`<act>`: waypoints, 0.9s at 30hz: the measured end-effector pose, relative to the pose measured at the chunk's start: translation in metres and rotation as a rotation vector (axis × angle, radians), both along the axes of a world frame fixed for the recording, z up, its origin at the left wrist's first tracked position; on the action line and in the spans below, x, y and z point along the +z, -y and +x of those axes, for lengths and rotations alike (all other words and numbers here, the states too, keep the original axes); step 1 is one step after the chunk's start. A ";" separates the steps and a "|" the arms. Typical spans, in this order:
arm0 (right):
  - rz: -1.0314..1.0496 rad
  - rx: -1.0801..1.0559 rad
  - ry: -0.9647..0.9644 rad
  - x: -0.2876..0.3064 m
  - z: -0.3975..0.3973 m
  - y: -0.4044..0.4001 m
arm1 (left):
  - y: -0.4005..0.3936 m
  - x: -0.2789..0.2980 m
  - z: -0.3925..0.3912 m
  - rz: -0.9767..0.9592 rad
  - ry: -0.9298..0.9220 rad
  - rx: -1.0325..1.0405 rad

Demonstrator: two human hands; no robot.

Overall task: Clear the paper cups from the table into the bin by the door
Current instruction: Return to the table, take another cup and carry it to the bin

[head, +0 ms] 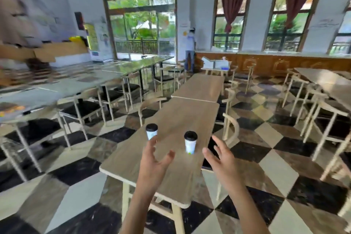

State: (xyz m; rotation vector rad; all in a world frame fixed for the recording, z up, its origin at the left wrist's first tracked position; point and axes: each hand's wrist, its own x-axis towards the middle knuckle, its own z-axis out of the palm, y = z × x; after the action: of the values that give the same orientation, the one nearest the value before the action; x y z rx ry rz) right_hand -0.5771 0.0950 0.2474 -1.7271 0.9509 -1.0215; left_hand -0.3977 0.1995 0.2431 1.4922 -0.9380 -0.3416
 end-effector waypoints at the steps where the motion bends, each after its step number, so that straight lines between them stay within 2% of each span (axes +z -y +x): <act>1: 0.003 0.026 -0.005 -0.003 0.017 0.015 | 0.011 -0.001 0.014 -0.003 0.011 0.021; 6: 0.083 0.124 0.017 -0.020 0.091 0.091 | 0.073 -0.009 0.075 0.072 0.070 0.136; 15: 0.130 0.247 -0.072 -0.049 0.204 0.188 | 0.158 -0.038 0.167 0.155 0.049 0.249; 27: 0.289 0.125 -0.203 -0.131 0.345 0.278 | 0.275 -0.118 0.310 0.354 0.053 0.160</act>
State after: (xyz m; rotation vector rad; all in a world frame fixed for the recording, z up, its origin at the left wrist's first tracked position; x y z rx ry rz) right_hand -0.2319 -0.1828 0.1167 -1.6429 1.0478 -0.6027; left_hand -0.0874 -0.0759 0.1249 1.8954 -0.8212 -0.3660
